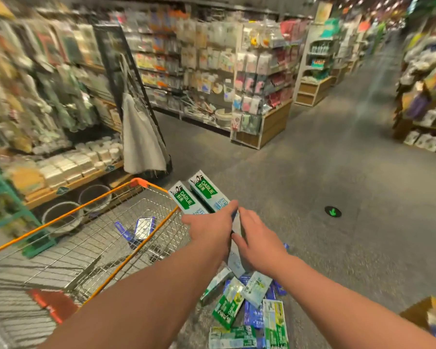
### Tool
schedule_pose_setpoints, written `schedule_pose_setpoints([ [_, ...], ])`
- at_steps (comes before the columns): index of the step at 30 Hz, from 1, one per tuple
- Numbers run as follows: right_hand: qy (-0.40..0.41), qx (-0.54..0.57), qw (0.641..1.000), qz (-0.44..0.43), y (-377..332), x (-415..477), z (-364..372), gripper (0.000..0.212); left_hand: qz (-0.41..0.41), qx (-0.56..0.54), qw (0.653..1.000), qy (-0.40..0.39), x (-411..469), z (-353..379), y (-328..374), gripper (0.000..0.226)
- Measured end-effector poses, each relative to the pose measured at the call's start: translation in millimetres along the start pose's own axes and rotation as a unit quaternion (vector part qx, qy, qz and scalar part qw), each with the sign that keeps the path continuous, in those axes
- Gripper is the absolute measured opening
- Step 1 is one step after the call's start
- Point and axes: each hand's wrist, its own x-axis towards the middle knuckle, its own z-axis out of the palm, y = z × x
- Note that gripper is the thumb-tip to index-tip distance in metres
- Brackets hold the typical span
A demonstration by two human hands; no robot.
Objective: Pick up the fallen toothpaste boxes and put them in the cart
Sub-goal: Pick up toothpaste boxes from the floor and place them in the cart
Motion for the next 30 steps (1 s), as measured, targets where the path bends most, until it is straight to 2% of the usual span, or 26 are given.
schedule_pose_setpoints([
  [4, -0.018, -0.009, 0.997, -0.078, -23.5, 2.0, -10.6, 0.059, 0.011, -0.053, 0.998, 0.021, 3.6, -20.4, 6.0, 0.090],
  [6, -0.018, -0.005, 0.994, -0.107, -40.1, 2.8, -11.5, 0.063, 0.012, -0.082, 0.996, 0.030, 10.1, -31.3, 10.0, 0.089],
  [9, -0.036, -0.021, 0.991, -0.131, -67.4, 7.9, -13.2, 0.084, 0.025, -0.106, 0.992, 0.059, 21.2, -48.2, 18.9, 0.086],
  [11, -0.048, -0.083, 0.985, -0.140, -87.3, 14.4, -10.3, 0.106, 0.011, -0.131, 0.988, 0.077, 28.6, -61.5, 26.6, 0.081],
  [13, -0.042, -0.177, 0.977, -0.111, -109.7, 25.2, 2.6, 0.121, -0.003, -0.161, 0.982, 0.095, 38.5, -75.8, 36.6, 0.081],
  [14, -0.032, -0.218, 0.973, -0.074, -120.6, 31.2, 13.2, 0.122, -0.006, -0.173, 0.980, 0.098, 43.9, -82.9, 41.5, 0.081],
  [15, -0.016, -0.242, 0.969, -0.038, -133.7, 36.9, 22.5, 0.115, -0.010, -0.183, 0.978, 0.099, 50.2, -90.5, 46.2, 0.081],
  [17, 0.021, -0.276, 0.961, -0.004, -158.0, 49.5, 40.9, 0.083, -0.021, -0.193, 0.976, 0.101, 64.1, -105.6, 55.8, 0.084],
  [19, 0.088, -0.288, 0.953, -0.020, -181.1, 64.0, 55.3, 0.063, -0.031, -0.194, 0.975, 0.108, 83.3, -123.7, 64.6, 0.086],
  [22, 0.117, -0.289, 0.948, -0.065, -212.7, 92.1, 80.2, 0.049, -0.051, -0.194, 0.974, 0.108, 121.9, -157.5, 80.9, 0.090],
  [24, 0.107, -0.276, 0.952, -0.077, -238.9, 109.8, 91.8, 0.051, -0.062, -0.182, 0.977, 0.096, 152.4, -182.0, 91.8, 0.096],
  [26, 0.085, -0.256, 0.961, -0.064, -270.3, 129.8, 100.3, 0.067, -0.068, -0.167, 0.980, 0.088, 183.1, -205.2, 103.3, 0.101],
  [28, 0.044, -0.241, 0.967, -0.065, -297.4, 148.8, 113.7, 0.077, -0.046, -0.128, 0.987, 0.089, 211.9, -226.5, 110.7, 0.101],
  [30, 0.025, -0.215, 0.975, -0.056, -317.6, 169.4, 127.7, 0.087, 0.011, -0.080, 0.992, 0.093, 239.8, -244.8, 113.7, 0.102],
])
